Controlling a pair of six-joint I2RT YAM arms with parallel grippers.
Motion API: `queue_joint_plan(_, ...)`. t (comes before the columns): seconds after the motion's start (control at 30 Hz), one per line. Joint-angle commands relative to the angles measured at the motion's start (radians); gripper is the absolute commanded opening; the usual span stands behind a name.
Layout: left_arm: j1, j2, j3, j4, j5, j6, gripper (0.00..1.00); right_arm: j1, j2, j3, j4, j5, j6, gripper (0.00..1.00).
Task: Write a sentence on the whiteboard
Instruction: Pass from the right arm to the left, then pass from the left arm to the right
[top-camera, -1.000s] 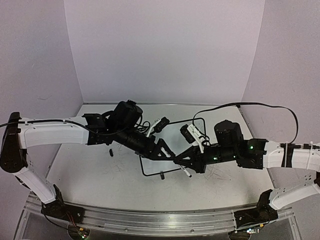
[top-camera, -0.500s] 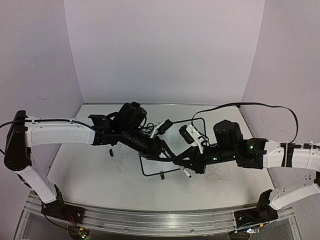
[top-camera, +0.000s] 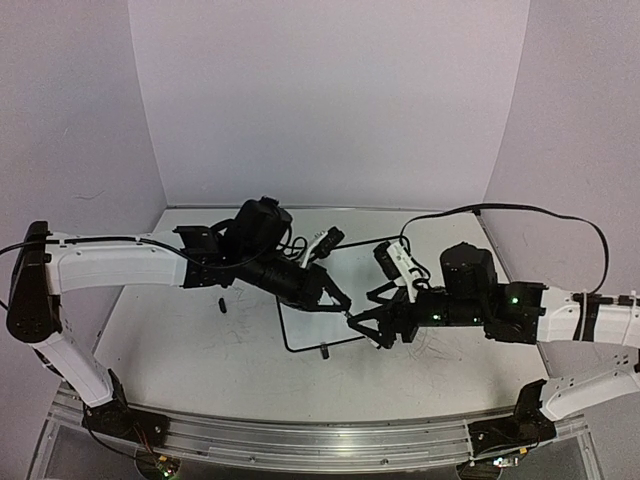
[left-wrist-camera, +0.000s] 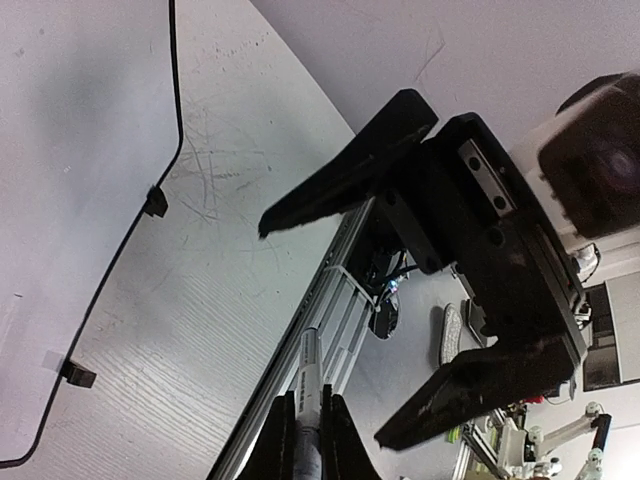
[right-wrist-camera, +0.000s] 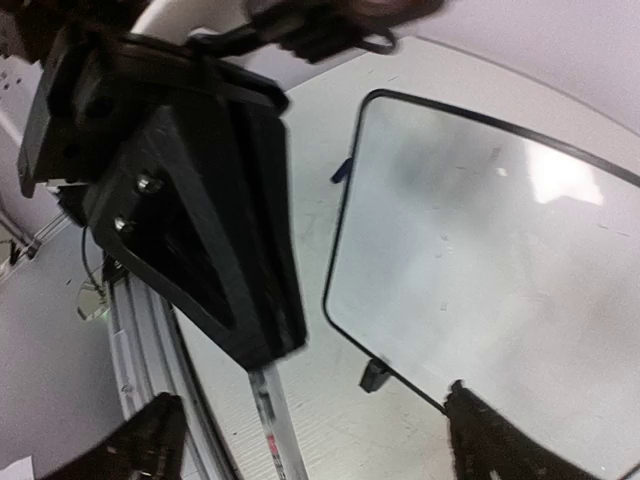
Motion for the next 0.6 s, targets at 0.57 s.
queue_joint_plan(0.57, 0.041, -0.254, -0.153, 0.585, -0.139, -0.131, 0.00, -0.179, 0.046, -0.076, 0.969, -0.405, 0.877, 0.80)
